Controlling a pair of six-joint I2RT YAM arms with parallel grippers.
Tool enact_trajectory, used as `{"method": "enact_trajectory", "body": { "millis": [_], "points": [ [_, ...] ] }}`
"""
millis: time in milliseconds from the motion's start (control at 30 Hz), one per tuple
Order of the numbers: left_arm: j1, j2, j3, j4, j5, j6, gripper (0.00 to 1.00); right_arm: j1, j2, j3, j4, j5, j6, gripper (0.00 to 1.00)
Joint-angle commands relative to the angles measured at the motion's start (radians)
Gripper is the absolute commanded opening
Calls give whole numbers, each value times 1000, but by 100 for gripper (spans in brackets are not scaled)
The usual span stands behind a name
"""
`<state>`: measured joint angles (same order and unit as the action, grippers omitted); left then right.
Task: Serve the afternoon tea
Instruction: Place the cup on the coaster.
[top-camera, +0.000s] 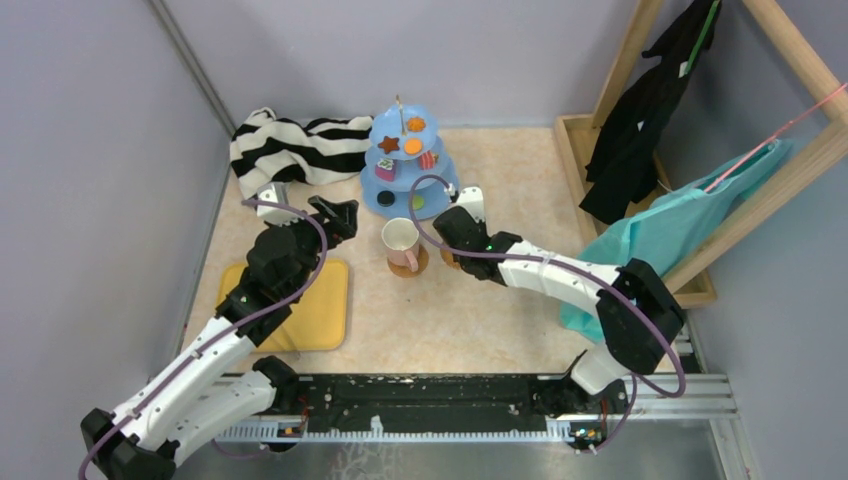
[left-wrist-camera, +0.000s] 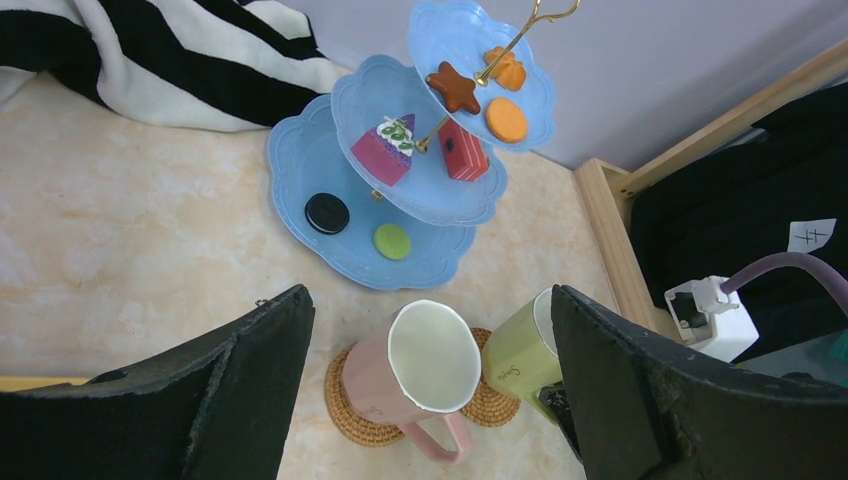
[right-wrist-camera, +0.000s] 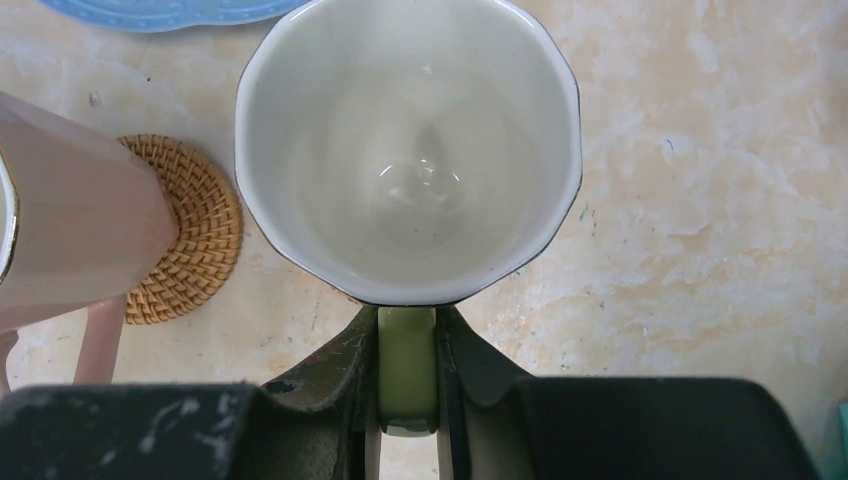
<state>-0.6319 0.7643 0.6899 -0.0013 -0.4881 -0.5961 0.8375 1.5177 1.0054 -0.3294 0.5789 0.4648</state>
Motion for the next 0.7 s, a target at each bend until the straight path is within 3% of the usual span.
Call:
{"method": "enact_trajectory", "body": {
  "millis": [0,667],
  "points": [
    [6,6,10,7,11,-10,93,16,-71,9,159,42,-24,0],
    [6,23,7,10,18,-17,92,15,-70,-54,233,19,-14,0]
  ]
}}
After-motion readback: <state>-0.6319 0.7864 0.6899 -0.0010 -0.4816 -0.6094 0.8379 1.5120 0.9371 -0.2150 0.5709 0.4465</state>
